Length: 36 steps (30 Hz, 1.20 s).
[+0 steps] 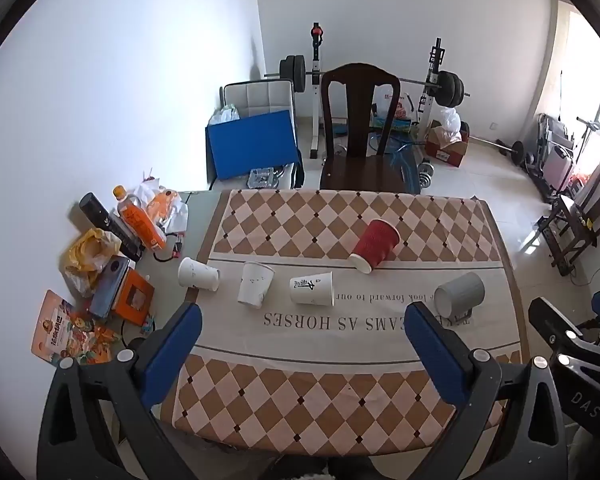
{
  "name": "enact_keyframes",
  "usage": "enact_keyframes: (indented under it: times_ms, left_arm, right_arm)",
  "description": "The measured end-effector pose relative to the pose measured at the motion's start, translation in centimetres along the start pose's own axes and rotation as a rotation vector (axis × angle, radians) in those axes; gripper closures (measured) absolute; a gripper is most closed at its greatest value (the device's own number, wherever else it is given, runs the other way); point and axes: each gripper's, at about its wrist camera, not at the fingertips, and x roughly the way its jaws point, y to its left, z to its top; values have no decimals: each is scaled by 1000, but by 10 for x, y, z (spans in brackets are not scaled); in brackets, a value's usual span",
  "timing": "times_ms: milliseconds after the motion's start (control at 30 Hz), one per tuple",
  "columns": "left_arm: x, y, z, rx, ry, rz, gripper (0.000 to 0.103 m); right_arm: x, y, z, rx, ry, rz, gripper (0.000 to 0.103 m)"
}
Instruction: Flip cup upright
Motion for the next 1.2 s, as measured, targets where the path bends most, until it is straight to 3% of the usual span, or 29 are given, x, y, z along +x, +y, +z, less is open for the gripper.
enact_keyframes:
  times_ms: [767,1200]
  left_arm:
    - [1,6,-14,1,38,-8,0]
    - [2,6,-14,0,41,-8,0]
  right_arm:
    - [8,4,-26,-12,17,-4,1]
    - [9,4,-19,-15,29,-9,1]
